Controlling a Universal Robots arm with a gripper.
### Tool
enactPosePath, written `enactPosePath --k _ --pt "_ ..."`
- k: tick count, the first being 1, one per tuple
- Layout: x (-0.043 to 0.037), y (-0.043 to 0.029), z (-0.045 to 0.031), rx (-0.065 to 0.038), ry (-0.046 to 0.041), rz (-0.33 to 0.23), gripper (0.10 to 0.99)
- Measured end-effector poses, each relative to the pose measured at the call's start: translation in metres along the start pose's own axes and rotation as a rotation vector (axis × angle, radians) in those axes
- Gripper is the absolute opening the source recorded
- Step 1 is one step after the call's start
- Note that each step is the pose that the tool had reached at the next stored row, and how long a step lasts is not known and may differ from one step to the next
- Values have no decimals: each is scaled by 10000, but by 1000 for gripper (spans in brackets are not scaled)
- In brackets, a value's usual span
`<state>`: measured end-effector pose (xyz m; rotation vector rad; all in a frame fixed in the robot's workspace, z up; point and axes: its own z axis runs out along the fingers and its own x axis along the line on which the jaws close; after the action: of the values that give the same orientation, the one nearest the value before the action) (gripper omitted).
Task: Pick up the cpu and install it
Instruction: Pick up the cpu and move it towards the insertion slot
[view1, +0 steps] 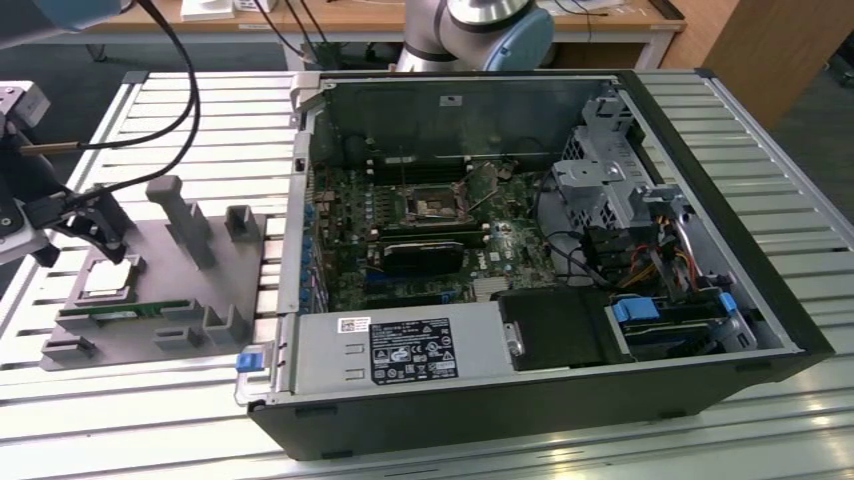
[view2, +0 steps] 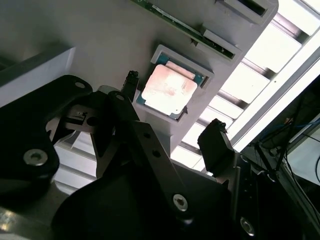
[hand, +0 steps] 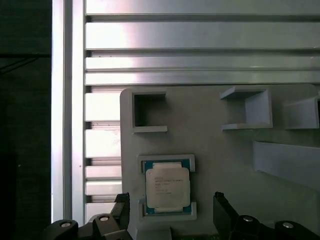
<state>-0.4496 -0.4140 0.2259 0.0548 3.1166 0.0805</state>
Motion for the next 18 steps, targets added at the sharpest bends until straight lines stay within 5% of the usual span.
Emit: enactPosePath --k 18 --pt "-22 -10 217 0 0 -14 761"
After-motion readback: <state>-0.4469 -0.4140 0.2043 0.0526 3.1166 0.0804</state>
